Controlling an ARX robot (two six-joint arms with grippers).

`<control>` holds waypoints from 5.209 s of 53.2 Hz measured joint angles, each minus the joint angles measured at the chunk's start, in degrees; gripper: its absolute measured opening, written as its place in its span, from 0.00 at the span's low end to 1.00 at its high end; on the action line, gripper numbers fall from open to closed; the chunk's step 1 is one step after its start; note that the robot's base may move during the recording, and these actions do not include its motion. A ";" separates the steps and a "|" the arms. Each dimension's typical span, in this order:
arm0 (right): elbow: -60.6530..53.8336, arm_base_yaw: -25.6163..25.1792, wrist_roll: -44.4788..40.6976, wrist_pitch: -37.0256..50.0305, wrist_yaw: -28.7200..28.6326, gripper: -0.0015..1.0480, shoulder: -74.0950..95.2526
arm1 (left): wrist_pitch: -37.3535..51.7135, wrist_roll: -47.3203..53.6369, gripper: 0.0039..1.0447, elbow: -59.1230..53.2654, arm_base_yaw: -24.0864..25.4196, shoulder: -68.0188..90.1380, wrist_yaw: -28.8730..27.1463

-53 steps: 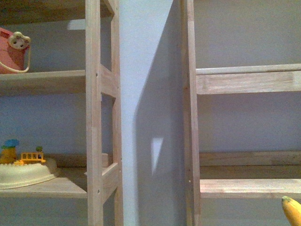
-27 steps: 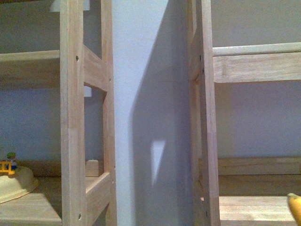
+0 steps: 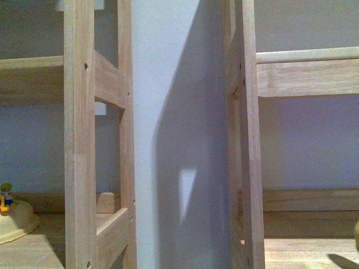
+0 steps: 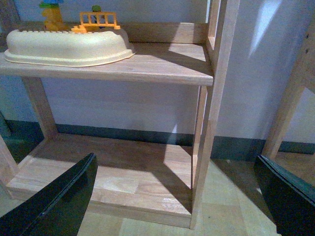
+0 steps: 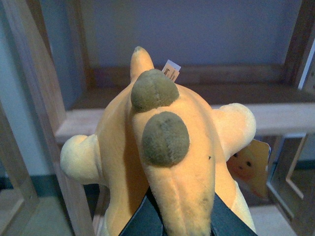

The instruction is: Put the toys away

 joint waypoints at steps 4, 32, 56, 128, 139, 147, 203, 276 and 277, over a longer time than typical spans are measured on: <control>3.65 3.26 -2.14 2.40 2.73 0.06 2.60 | 0.00 0.00 0.94 0.00 0.00 0.00 0.00; 29.20 13.66 -19.26 15.67 5.40 0.06 19.98 | 0.00 0.00 0.94 0.00 0.00 0.00 -0.02; 47.10 -16.09 -3.28 5.20 -19.76 0.06 26.77 | 0.00 0.00 0.94 0.00 0.00 0.00 -0.02; 86.31 -17.77 25.38 3.45 -24.83 0.06 75.82 | 0.00 0.00 0.94 0.00 0.00 0.00 0.00; 90.31 -10.60 27.23 1.81 -21.18 0.06 80.17 | 0.00 0.00 0.94 0.00 0.00 0.00 -0.02; 91.60 -6.08 28.04 1.95 -18.91 0.06 81.40 | 0.00 0.00 0.94 0.00 0.00 0.00 -0.02; 86.44 -9.64 26.29 2.80 -18.78 0.94 78.29 | 0.00 0.00 0.94 0.00 0.00 0.00 -0.02; 10.19 -8.59 14.23 6.86 -10.78 0.94 6.23 | 0.00 0.00 0.94 0.00 0.00 0.00 -0.02; 8.96 -7.56 14.05 7.02 -10.36 0.94 5.57 | 0.00 0.00 0.94 0.00 0.00 0.00 0.00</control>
